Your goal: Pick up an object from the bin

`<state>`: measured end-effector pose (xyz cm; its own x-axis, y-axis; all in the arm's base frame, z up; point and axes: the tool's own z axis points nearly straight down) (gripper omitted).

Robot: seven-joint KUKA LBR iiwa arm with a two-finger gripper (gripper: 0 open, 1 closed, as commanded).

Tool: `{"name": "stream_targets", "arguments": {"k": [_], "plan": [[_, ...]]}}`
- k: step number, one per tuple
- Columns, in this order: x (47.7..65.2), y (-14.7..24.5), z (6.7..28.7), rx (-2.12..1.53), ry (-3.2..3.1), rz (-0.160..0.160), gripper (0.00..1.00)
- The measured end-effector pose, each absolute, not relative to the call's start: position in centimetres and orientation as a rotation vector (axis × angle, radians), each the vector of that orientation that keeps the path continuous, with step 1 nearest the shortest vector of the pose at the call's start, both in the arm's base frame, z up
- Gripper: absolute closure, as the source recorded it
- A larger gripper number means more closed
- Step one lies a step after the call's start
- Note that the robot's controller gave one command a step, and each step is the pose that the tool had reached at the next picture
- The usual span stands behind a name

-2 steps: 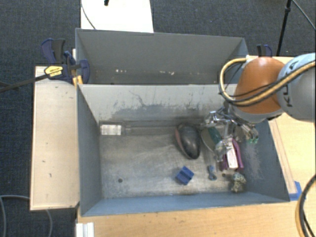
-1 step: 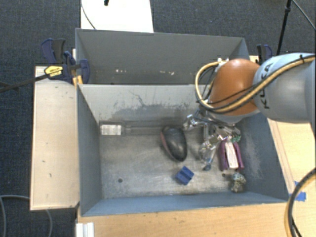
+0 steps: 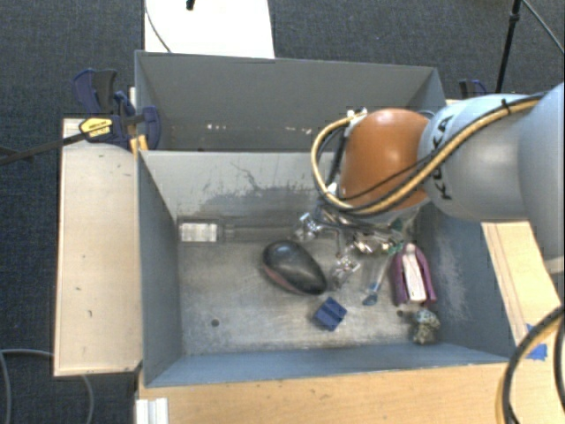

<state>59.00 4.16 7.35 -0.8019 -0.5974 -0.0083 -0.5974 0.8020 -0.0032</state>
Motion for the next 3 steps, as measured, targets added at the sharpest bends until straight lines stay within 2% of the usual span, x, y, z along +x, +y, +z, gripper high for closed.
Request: {"name": "stream_targets", "arguments": {"k": [1, 2, 3], "plan": [[58.0, 10.4, 7.3, -1.383, 2.811, -0.001, 0.00], [52.2, 12.9, 7.5, -1.596, 2.706, 0.004, 0.00], [48.7, 20.1, 12.0, -1.857, 2.524, 0.004, 0.00]]}}
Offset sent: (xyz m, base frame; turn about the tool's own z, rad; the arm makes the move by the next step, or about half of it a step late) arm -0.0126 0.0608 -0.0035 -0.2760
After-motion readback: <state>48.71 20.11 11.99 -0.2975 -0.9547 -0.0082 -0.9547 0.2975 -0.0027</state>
